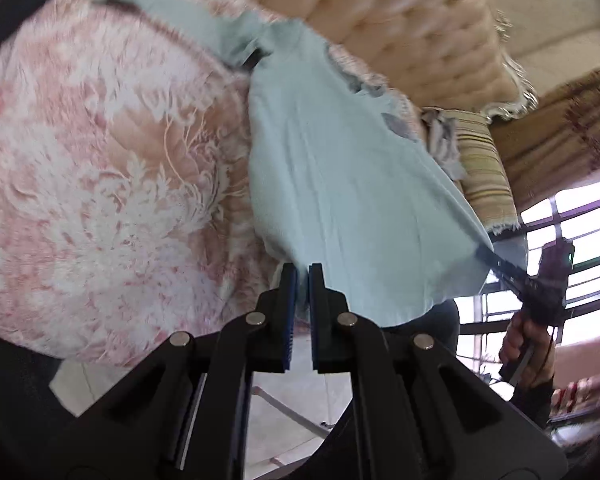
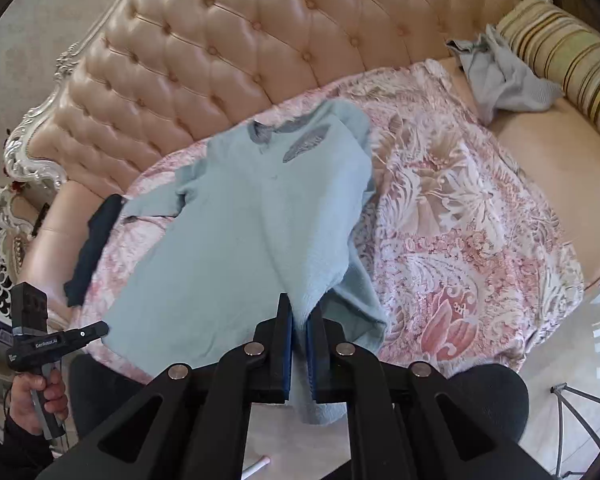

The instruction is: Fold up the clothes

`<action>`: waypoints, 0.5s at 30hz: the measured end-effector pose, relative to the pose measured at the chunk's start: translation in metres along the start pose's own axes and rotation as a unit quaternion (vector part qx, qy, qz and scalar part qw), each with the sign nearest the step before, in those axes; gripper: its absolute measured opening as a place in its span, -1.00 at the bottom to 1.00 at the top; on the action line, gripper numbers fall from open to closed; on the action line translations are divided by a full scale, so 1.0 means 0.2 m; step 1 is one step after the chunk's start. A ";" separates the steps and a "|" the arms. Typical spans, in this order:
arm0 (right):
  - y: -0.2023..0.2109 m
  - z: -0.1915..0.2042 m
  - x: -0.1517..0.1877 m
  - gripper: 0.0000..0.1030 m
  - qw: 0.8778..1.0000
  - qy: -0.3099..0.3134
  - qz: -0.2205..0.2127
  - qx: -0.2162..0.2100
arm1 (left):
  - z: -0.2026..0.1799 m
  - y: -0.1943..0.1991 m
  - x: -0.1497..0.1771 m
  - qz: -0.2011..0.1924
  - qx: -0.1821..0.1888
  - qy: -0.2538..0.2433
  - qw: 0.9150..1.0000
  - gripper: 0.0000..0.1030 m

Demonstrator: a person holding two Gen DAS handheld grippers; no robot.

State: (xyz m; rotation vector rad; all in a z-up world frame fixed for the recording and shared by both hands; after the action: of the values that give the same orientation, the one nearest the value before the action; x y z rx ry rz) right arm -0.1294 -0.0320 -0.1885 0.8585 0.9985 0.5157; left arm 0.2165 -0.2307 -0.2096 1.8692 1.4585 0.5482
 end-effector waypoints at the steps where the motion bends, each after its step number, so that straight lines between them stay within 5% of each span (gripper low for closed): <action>1: 0.02 0.02 0.00 -0.89 1.000 0.003 0.003 -0.004 | 0.03 -0.01 0.02 0.005 -0.006 0.002 1.000 -0.87; 10: -0.31 0.04 0.21 -0.88 0.991 0.014 0.125 0.034 | 0.26 -0.14 0.18 0.046 -0.053 0.027 0.997 -0.87; 12: -0.35 0.04 0.23 -0.81 0.986 0.025 0.150 0.062 | 0.32 -0.20 0.20 0.057 -0.080 0.027 0.995 -0.87; 15: -0.35 0.05 0.24 -0.78 0.978 0.054 0.177 0.099 | 0.36 -0.19 0.20 0.055 -0.070 0.042 0.995 -0.87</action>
State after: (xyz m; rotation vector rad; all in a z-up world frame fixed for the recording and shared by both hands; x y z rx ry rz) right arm -0.0979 -0.0430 -0.2676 1.2076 1.0116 0.7800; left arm 0.2517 -0.2065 -0.2897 1.8433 1.3392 0.7708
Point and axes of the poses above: each gripper's, at about its wrist camera, not at the fingertips, and y roughly against the way its jaws point, z to its left, x to its underside, the point moved 2 cm from there along -y, roughly the way its jaws point, and after that the axes turned 14 degrees about y, right-handed, at the moved point
